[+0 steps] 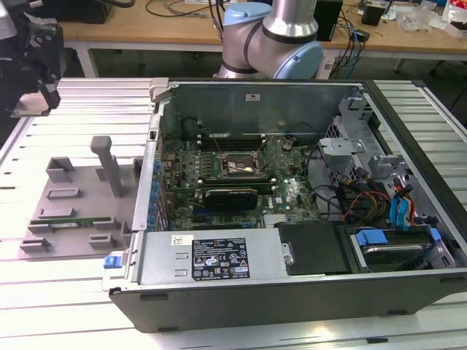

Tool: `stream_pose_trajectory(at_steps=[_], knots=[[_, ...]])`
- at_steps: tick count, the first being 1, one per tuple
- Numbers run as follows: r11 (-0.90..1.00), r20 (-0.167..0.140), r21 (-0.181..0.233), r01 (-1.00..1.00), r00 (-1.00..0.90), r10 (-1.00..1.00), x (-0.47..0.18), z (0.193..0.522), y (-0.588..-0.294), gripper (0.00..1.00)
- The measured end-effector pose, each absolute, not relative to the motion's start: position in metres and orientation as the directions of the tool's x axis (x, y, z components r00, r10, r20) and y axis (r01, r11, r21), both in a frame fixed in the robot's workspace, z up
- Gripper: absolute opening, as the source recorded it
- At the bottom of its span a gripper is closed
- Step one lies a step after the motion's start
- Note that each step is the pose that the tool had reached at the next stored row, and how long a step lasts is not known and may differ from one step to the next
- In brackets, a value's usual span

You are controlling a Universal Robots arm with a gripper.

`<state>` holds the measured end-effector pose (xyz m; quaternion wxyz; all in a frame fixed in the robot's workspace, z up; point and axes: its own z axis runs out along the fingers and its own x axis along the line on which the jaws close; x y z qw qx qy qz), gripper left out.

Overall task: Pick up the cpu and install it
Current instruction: 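Pick up the cpu and move it towards the insertion slot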

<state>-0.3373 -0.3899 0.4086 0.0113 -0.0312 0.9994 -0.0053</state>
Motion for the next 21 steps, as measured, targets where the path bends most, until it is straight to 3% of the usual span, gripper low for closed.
stream_pose_trajectory(at_steps=[21], knots=[[0.998, -0.02, -0.011, -0.062, -0.998, -0.062, -0.263, 0.407, -0.39, 0.55]])
